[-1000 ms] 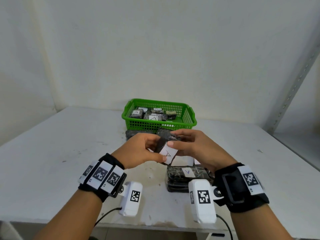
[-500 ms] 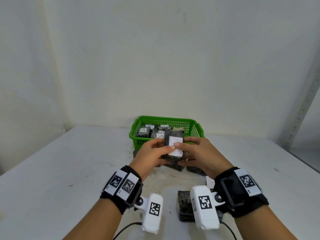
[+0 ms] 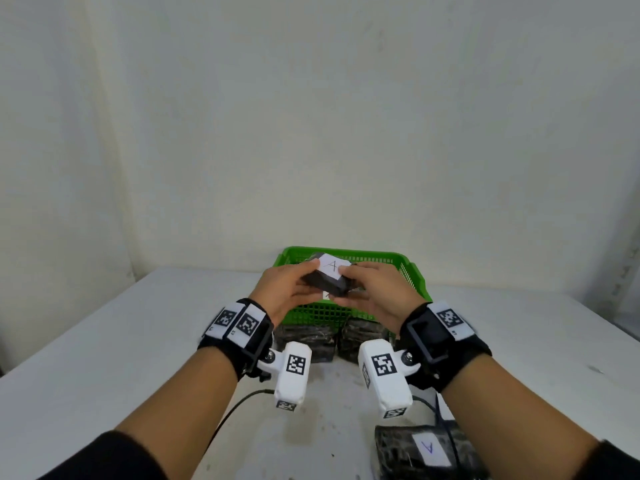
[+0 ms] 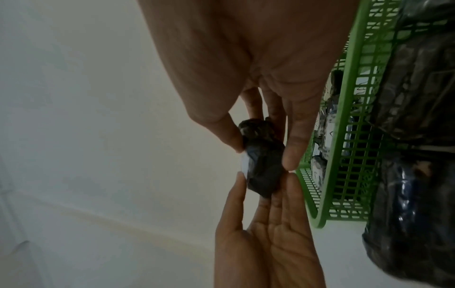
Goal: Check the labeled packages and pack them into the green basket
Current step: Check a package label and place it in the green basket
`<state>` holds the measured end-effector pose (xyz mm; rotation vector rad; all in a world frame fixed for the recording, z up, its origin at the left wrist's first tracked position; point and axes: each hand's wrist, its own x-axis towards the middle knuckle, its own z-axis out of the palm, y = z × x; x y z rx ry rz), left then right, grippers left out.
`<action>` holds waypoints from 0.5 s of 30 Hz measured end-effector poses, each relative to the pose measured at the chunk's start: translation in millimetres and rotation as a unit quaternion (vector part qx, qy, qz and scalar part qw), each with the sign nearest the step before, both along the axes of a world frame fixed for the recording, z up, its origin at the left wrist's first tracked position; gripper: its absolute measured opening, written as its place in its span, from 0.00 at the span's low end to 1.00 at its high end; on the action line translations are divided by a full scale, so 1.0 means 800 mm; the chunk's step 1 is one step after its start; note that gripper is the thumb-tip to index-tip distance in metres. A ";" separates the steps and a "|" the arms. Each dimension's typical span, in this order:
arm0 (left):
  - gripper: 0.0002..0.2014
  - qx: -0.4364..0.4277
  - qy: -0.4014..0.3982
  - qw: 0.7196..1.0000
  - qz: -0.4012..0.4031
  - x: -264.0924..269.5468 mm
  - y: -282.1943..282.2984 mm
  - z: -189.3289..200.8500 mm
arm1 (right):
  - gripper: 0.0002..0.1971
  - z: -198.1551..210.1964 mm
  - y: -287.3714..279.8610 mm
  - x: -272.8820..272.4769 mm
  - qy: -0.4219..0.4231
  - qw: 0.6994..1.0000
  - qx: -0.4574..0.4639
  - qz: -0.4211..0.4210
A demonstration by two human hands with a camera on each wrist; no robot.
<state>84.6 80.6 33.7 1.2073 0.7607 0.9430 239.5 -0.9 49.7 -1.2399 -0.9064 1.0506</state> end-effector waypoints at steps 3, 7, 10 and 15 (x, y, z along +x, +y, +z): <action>0.19 0.084 0.143 0.983 0.077 -0.008 0.029 -0.004 | 0.05 0.001 0.022 0.014 -0.037 0.999 -0.016 -0.027; 0.07 0.166 0.302 0.918 0.194 -0.018 0.073 -0.015 | 0.06 -0.002 0.057 0.034 -0.101 0.992 -0.065 -0.032; 0.15 0.130 0.366 0.899 0.200 -0.013 0.106 -0.024 | 0.05 -0.010 0.088 0.035 -0.150 0.983 -0.107 -0.025; 0.16 0.094 0.423 0.891 0.135 0.008 0.142 -0.039 | 0.03 -0.029 0.127 0.025 -0.162 0.974 -0.160 0.007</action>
